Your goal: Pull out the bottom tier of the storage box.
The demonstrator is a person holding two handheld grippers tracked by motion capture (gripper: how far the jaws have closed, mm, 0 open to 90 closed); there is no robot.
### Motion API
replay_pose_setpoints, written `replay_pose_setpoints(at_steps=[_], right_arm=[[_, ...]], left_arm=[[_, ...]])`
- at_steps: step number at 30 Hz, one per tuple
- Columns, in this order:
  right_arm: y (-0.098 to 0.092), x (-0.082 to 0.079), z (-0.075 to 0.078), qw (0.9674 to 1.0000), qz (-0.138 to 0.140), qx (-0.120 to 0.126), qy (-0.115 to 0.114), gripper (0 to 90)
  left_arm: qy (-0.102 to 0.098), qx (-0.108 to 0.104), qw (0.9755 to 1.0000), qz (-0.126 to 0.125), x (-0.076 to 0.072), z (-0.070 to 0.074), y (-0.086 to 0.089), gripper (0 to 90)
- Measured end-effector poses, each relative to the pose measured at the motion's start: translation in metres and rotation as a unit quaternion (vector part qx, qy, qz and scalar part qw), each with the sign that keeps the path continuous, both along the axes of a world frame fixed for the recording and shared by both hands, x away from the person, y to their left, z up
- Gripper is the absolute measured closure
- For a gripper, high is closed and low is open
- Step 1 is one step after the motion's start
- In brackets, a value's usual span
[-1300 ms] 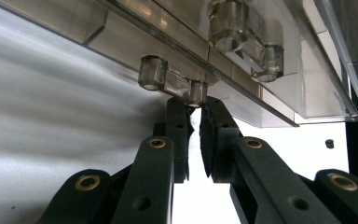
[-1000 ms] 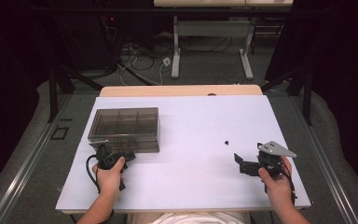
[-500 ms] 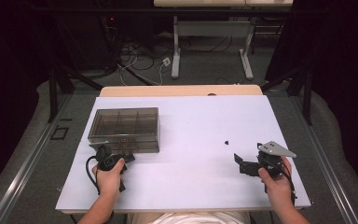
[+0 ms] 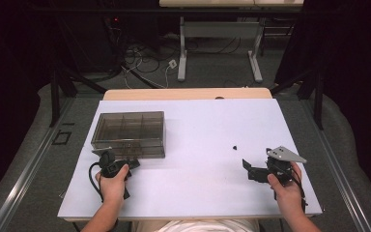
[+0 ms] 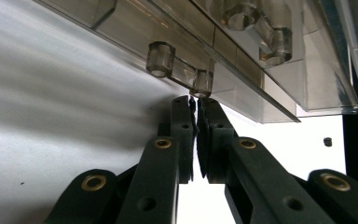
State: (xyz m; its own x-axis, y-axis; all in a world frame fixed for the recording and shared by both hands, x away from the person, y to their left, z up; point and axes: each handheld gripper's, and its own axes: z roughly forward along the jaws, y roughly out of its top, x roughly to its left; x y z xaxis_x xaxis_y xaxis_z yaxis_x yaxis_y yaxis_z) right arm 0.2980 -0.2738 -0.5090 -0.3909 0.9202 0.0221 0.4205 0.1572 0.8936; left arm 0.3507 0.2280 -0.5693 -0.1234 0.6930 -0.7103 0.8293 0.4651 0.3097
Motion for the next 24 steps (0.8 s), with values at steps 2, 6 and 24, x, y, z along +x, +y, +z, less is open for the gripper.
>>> replay_pose_setpoints(at_steps=[2,6,24], right_arm=[[0.0002,-0.0002,0.0001,1.0,-0.002,0.001,0.0,3.0],[-0.0001,0.0,-0.0001,1.0,0.0,-0.002,-0.001,3.0],[0.0011,0.0008,-0.0013,1.0,0.002,-0.004,0.001,3.0]], left_arm=[[-0.003,0.002,1.0,0.0,-0.0006,-0.0001,-0.0002,83.8],[-0.012,0.004,0.9999,0.005,-0.0012,0.0,-0.0016,81.6],[-0.04,0.001,0.9986,0.035,-0.0034,-0.0035,-0.0052,81.8]])
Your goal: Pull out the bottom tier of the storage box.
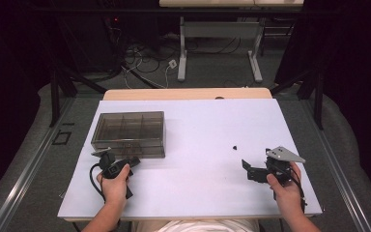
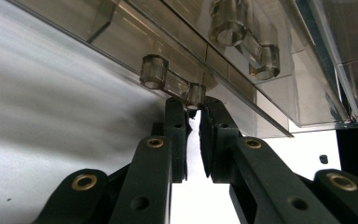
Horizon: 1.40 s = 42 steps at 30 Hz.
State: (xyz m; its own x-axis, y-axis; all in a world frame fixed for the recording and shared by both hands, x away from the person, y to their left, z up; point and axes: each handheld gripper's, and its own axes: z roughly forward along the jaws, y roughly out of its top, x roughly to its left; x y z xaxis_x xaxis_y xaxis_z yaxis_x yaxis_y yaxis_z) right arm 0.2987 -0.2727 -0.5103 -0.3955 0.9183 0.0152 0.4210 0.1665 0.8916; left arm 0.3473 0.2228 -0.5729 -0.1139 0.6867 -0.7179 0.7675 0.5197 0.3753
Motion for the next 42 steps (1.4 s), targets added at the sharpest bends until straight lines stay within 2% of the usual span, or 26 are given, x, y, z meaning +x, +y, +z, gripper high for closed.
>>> replay_pose_setpoints(at_steps=[1,5,13,16,17,21,31,39,40,42], right_arm=[[0.0,0.0,0.0,1.0,-0.001,0.0,0.001,3.0],[0.0,0.0,0.0,1.0,-0.002,0.001,0.0,3.0],[-0.001,0.001,0.0,1.0,-0.004,0.005,0.003,3.0],[-0.001,0.001,0.0,1.0,-0.004,0.002,0.001,3.0],[-0.001,0.001,0.0,1.0,-0.003,0.002,0.001,3.0],[0.0,0.001,0.0,1.0,-0.003,0.005,0.002,3.0],[0.001,0.0,0.0,1.0,-0.001,0.003,0.001,3.0],[0.002,-0.001,0.0,1.0,0.001,0.003,0.002,3.0],[0.002,-0.001,0.001,1.0,0.002,0.001,0.005,3.0],[0.002,-0.001,0.0,1.0,0.0,0.004,-0.001,3.0]], left_arm=[[0.003,-0.001,1.0,-0.006,-0.001,0.001,0.001,81.8],[-0.002,0.005,1.0,0.0,-0.002,0.001,-0.001,81.9],[0.004,0.01,0.9999,-0.003,-0.005,0.003,-0.002,82.0],[0.004,0.011,0.9999,0.003,-0.007,0.002,-0.004,82.0],[0.009,0.01,0.9999,-0.004,-0.008,0.003,-0.003,82.0],[0.011,0.014,0.9998,-0.005,-0.009,0.004,-0.003,82.0],[0.013,0.012,0.9998,0.0,-0.015,0.004,-0.004,82.1],[0.018,0.013,0.9997,-0.009,-0.018,0.005,-0.003,82.1],[0.017,0.012,0.9998,-0.003,-0.019,0.005,-0.004,82.1],[0.025,0.008,0.9996,-0.012,-0.02,0.005,-0.002,82.1]])
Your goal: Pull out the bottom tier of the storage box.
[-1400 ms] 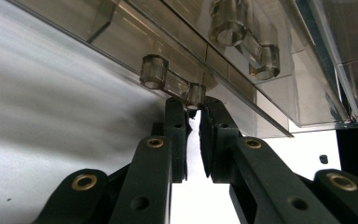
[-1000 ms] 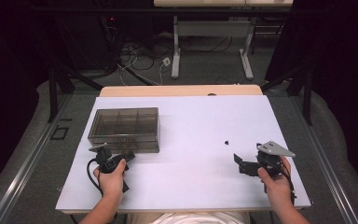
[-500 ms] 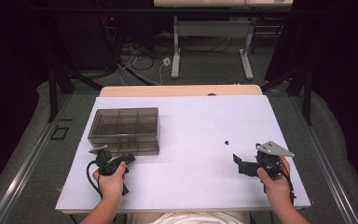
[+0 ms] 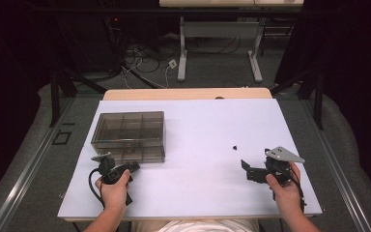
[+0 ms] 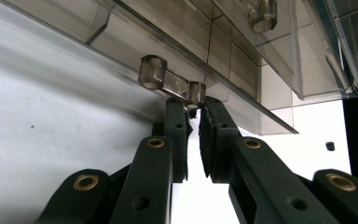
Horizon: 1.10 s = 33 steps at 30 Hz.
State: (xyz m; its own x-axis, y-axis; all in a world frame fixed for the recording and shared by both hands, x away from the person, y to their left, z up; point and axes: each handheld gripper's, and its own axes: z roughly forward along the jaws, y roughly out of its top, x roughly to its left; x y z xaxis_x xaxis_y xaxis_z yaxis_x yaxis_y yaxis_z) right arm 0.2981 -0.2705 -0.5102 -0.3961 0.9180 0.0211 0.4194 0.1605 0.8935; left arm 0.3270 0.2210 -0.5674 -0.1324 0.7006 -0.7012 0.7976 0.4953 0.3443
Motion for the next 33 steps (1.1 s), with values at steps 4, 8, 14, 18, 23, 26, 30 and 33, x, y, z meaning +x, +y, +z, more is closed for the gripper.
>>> replay_pose_setpoints(at_steps=[4,8,14,18,23,26,30,33], right_arm=[[0.0,0.0,0.0,1.0,0.001,-0.001,0.001,3.0],[0.0,0.0,0.0,1.0,0.003,0.0,0.002,3.0],[0.001,0.0,0.0,1.0,0.002,-0.001,0.002,3.0],[0.001,0.0,0.0,1.0,0.002,-0.003,0.001,3.0],[0.001,-0.001,0.001,1.0,0.0,-0.003,0.003,3.0],[0.001,-0.001,0.001,1.0,0.001,-0.002,0.003,3.0],[0.001,0.0,0.0,1.0,0.001,-0.005,0.0,3.0],[0.001,-0.001,0.001,1.0,0.001,-0.005,0.002,3.0]], left_arm=[[-0.002,0.0,1.0,0.002,-0.002,0.0,-0.001,82.1],[0.001,-0.001,1.0,-0.003,-0.004,0.0,0.0,82.1],[0.003,-0.002,1.0,-0.005,-0.008,0.0,0.0,82.1],[0.003,-0.005,1.0,-0.002,-0.009,0.0,0.0,82.1],[0.005,-0.004,1.0,-0.004,-0.01,0.0,0.001,82.1],[0.004,-0.007,1.0,-0.005,-0.011,-0.001,0.001,82.1],[0.002,-0.012,0.9999,-0.001,-0.011,-0.002,0.001,82.0],[0.006,-0.016,0.9998,-0.005,-0.011,-0.002,0.002,82.0]])
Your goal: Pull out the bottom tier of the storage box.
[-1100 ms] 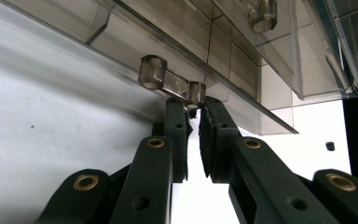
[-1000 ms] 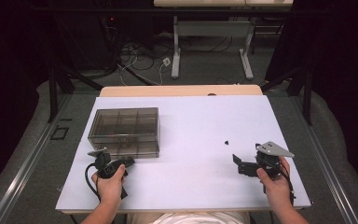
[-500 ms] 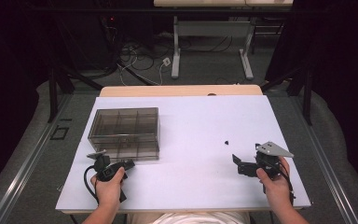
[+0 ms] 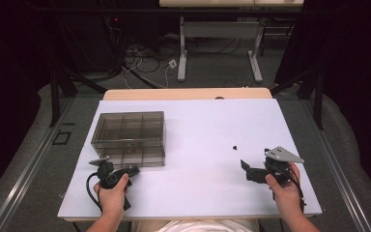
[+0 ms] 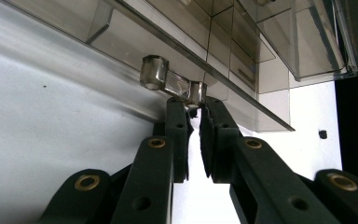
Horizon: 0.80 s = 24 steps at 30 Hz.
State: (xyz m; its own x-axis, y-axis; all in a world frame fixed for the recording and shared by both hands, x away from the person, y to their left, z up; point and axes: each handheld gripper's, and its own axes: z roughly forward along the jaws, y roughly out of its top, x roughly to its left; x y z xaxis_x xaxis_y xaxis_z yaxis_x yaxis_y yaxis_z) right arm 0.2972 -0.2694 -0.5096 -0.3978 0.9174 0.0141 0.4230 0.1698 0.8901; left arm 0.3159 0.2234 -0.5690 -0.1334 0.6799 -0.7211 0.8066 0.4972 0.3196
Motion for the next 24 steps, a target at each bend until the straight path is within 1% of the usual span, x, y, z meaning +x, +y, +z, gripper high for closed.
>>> replay_pose_setpoints(at_steps=[4,6,9,10,14,16,18,20,22,23,24], right_arm=[[0.0001,-0.0001,0.0,1.0,0.0,0.0,0.0,3.0],[0.0004,0.0002,-0.0003,1.0,0.0,-0.001,-0.002,3.0],[0.0005,-0.0001,0.0,1.0,0.001,-0.003,0.0,3.0],[0.0005,-0.0001,0.0,1.0,0.002,-0.002,-0.001,3.0],[0.0004,0.0002,-0.0001,1.0,0.001,-0.001,-0.003,3.0],[0.0004,0.0003,-0.0002,1.0,0.001,-0.001,-0.002,3.0],[0.0006,0.0003,-0.0003,1.0,0.0,-0.002,-0.002,3.0],[0.0008,0.0005,-0.0006,1.0,0.004,0.0,-0.001,3.0],[0.0008,0.0004,-0.0002,1.0,0.004,-0.001,0.001,3.0],[0.0007,0.0004,-0.0001,1.0,0.004,-0.002,0.002,3.0],[0.0007,0.0005,-0.0002,1.0,0.004,-0.002,0.002,3.0]], left_arm=[[0.003,-0.009,1.0,-0.002,-0.0002,-0.0006,0.0003,80.9],[0.002,-0.009,1.0,-0.001,-0.0003,-0.0004,-0.0001,79.5],[0.007,-0.012,0.9999,-0.006,-0.0008,-0.0002,-0.0007,77.7],[0.006,-0.011,0.9999,-0.01,-0.0011,-0.0002,-0.0005,77.0],[0.003,-0.015,0.9998,-0.013,-0.0018,0.0,-0.0013,73.0],[0.001,-0.013,0.9998,-0.014,-0.0019,0.0009,-0.0021,70.2],[0.0,-0.012,0.9997,-0.019,-0.0025,0.0019,-0.0022,68.6],[-0.001,-0.01,0.9998,-0.018,-0.0032,0.0023,-0.0036,67.0],[-0.002,-0.01,0.9997,-0.022,-0.0035,0.0028,-0.0042,65.4],[0.0,-0.011,0.9995,-0.028,-0.0039,0.0037,-0.0036,64.3],[-0.004,-0.007,0.9996,-0.026,-0.004,0.0036,-0.0049,63.6]])
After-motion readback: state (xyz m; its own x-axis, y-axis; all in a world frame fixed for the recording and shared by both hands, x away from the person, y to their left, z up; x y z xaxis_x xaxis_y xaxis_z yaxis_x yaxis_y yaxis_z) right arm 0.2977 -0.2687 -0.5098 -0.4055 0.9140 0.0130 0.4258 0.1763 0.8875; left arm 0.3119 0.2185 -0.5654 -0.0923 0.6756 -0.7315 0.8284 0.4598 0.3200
